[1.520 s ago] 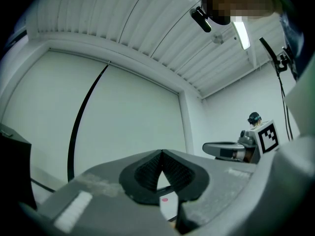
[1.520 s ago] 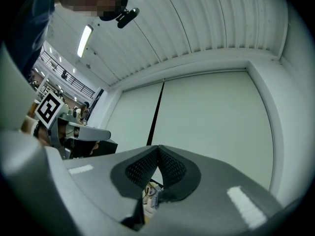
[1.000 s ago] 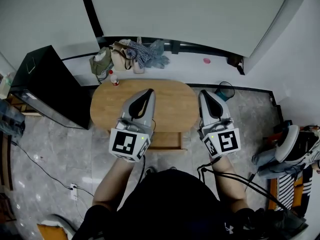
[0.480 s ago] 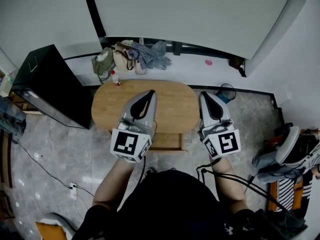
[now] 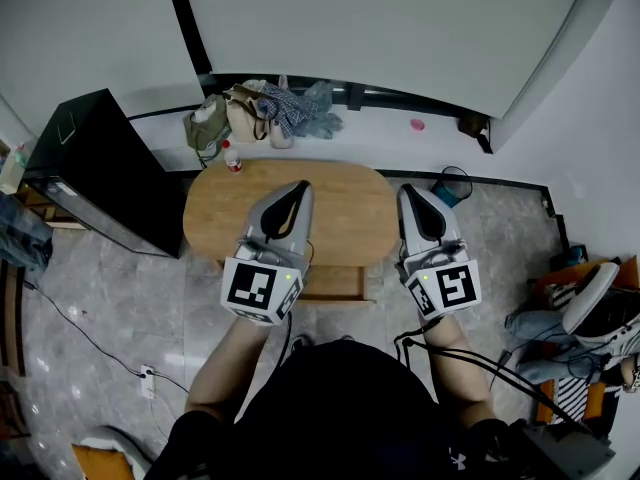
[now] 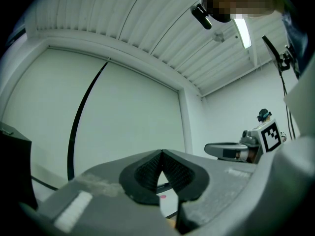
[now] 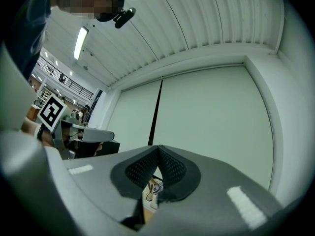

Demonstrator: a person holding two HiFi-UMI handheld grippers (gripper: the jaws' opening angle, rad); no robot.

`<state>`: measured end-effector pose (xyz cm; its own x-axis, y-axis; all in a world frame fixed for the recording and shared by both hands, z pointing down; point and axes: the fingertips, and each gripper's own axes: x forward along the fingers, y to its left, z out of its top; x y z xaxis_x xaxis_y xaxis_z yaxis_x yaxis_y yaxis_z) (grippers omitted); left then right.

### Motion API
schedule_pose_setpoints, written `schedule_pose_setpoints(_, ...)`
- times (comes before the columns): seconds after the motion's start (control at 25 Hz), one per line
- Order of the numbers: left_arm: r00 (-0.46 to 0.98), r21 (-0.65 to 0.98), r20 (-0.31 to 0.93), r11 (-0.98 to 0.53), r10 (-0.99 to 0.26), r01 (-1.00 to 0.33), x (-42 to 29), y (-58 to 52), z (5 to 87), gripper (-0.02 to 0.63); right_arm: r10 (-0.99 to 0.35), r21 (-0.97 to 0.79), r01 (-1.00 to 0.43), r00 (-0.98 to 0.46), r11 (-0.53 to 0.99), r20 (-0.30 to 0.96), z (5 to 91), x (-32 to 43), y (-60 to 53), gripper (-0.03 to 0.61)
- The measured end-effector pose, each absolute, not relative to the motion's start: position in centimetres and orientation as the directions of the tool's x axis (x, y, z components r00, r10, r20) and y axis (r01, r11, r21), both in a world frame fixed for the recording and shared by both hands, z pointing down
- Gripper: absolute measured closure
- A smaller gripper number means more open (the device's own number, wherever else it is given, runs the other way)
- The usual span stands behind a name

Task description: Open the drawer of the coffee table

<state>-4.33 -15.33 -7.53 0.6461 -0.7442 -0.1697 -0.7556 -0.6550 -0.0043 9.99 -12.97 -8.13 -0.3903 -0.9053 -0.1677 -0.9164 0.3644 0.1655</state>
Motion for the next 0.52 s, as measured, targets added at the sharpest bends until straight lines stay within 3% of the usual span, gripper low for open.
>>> schedule_pose_setpoints(0.52,0.659,-0.008,-0.164,-0.667,-0.734,-0.745,-4.59,-15.11,-7.32,0.612,-0.908,0.166,-0.918,-0.385,0.360,-0.165,-8.11,9.50,-12.72,0.577)
